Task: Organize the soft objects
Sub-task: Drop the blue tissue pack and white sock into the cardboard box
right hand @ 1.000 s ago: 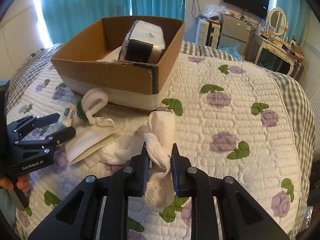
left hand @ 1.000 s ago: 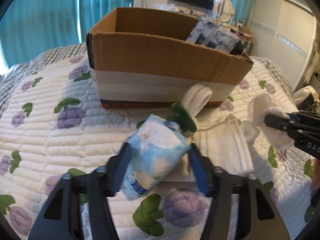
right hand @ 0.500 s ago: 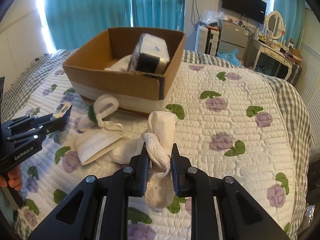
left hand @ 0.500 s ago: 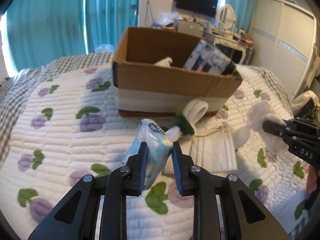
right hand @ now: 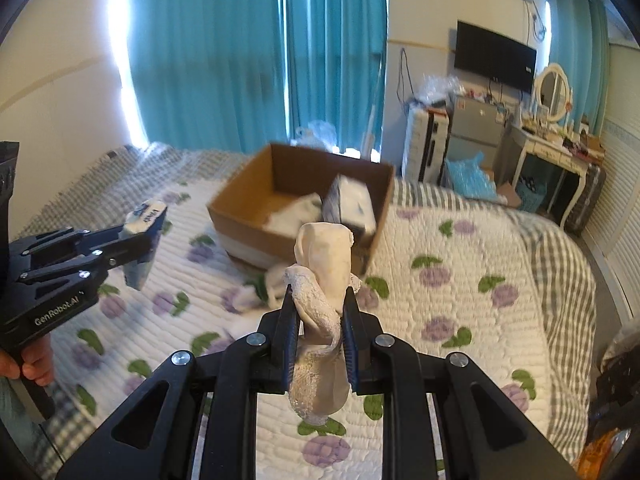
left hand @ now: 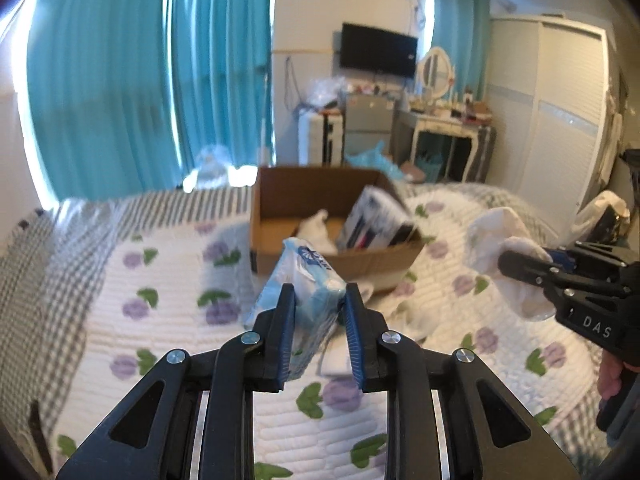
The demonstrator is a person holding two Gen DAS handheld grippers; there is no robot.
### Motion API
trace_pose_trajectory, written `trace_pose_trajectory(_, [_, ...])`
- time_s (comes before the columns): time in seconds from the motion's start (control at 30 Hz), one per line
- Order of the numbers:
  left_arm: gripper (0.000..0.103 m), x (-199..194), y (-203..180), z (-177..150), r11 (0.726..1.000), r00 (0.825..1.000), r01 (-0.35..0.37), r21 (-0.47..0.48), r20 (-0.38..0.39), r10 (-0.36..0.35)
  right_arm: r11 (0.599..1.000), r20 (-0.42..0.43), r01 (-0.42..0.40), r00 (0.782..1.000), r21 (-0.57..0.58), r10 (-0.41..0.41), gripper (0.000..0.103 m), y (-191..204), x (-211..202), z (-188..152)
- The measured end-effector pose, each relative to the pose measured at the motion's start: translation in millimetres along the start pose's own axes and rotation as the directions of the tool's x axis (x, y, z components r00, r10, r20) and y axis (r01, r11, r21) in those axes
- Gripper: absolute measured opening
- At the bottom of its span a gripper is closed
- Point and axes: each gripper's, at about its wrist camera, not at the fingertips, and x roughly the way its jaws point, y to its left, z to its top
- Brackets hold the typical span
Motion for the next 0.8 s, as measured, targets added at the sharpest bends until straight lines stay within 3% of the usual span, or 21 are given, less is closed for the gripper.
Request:
trace_pose_trajectory(0.23, [0.023,-12.9,-8.4,33.0,0.999,0.998,-0.005,0.038,0.057,0.003,1.0,0.085,-0.016,0.996,-0.022,0.018,0.019,7.9,-33.8,36.7])
trace_pose_trajectory(0.43, [0.023,11.6,-5.1,61.6,0.999,0.997,-0.014,0.049,0.071,0.01,0.999,0.127,-0.038,0.991,-0.036,0.042,0.019,7.9,-31.2,76.5])
trace_pose_trajectory(0.8, [0.024,121.1,9.2,91.6,0.997,1.0,-0.022,0.076,0.023,0.021,0.995,0.101,-0.092,0.99,-0.026,0.094,0.019,-6.8,69.6,148.7])
